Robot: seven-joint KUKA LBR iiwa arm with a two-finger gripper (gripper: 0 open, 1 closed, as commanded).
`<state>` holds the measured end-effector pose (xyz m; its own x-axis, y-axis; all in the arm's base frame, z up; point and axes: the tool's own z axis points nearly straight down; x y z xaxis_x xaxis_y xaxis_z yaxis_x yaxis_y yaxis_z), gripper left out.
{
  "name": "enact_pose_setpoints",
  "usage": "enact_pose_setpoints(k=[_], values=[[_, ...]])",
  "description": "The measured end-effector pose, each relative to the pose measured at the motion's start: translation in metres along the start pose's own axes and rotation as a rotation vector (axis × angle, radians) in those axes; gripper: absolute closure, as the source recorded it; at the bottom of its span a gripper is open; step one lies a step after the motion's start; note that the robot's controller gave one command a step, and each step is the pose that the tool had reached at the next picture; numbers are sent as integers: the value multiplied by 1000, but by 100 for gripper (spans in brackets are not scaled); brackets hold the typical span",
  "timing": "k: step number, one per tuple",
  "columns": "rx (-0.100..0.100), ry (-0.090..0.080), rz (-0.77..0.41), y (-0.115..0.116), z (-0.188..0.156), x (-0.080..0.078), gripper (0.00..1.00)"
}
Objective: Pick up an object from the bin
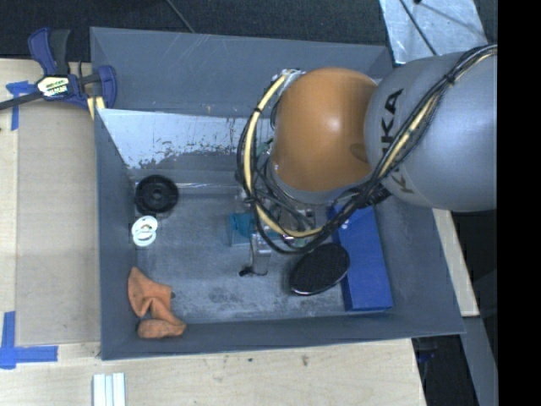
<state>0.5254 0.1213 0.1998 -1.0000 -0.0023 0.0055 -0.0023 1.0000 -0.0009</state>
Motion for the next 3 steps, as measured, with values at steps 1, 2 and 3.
enact_pose_setpoints(k=[1,2,3], values=[[-2,-8,2,-1,-5,-2,0],[-2,-8,-17,-31,9,-10,0],[0,-8,-51,-60,35,-17,0]])
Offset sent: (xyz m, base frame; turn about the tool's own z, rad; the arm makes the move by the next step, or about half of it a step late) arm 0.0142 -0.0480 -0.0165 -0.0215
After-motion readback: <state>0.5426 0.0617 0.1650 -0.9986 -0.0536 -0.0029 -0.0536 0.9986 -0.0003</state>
